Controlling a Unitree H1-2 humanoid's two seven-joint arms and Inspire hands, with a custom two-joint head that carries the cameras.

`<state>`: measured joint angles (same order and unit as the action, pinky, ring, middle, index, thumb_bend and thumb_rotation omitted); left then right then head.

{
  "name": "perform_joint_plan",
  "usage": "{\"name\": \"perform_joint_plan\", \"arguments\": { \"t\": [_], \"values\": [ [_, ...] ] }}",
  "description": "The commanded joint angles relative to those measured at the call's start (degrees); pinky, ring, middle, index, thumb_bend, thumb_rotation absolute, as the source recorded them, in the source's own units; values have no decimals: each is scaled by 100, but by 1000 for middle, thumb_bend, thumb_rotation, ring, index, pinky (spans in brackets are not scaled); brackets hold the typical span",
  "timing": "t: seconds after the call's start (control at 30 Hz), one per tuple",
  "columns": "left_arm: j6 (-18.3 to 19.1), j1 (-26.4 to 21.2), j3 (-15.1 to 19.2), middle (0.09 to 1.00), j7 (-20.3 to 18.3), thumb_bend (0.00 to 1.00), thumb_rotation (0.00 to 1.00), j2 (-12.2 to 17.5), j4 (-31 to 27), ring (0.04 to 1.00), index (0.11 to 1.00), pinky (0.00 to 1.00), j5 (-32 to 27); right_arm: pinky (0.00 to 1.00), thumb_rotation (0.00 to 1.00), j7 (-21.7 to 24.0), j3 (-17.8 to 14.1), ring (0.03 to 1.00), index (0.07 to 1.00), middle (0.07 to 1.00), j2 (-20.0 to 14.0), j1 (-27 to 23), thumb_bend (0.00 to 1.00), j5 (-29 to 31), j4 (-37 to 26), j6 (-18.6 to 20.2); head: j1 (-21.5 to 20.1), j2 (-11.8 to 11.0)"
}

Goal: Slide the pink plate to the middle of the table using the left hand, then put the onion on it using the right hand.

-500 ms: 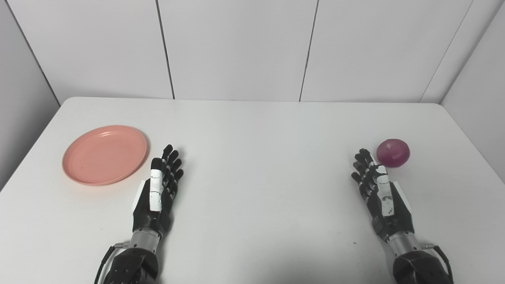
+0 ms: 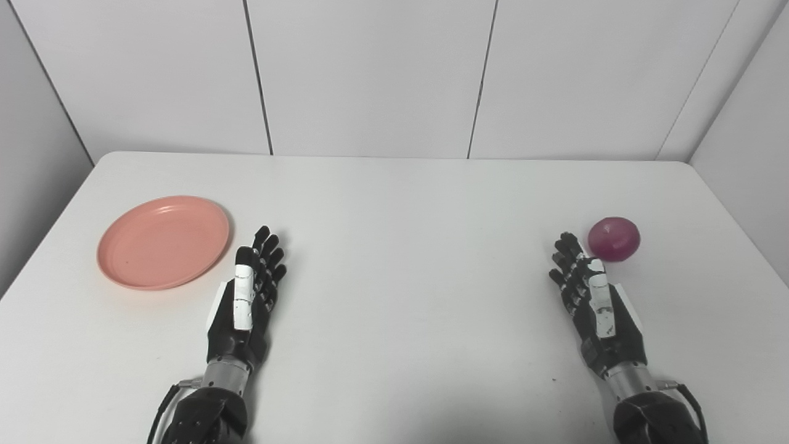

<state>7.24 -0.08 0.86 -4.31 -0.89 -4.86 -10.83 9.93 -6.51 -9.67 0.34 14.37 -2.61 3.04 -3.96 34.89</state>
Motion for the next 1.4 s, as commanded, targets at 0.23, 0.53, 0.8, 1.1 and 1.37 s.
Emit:
{"name": "perform_joint_plan", "arguments": {
  "t": [0.23,0.53,0.8,1.1,1.37],
  "values": [
    [-47,-13,25,1000,5,865,1000,-13,-7,1000,1000,1000,-9,1000,1000,-22,21,998,958,974,46,-39,929,-14,-101,-64,2,23],
    [-2,-12,10,1000,-4,868,1000,2,-65,1000,1000,1000,1,1000,1000,-23,30,999,964,976,54,-34,927,-16,-149,-32,-9,38],
    [3,-19,24,1000,-31,863,1000,20,-33,1000,1000,1000,-38,1000,1000,-28,40,998,961,974,63,-30,928,-1,-166,-27,-22,54],
    [-18,-23,23,1000,-32,865,1000,19,-15,1000,1000,1000,-21,1000,1000,-15,49,999,961,975,55,-34,921,27,-142,-71,18,32],
    [-121,6,-70,1000,65,857,1000,-125,44,1000,1000,1000,121,1000,1000,61,-18,996,959,975,-56,-6,905,94,-13,-146,472,-186]
  ]
}}
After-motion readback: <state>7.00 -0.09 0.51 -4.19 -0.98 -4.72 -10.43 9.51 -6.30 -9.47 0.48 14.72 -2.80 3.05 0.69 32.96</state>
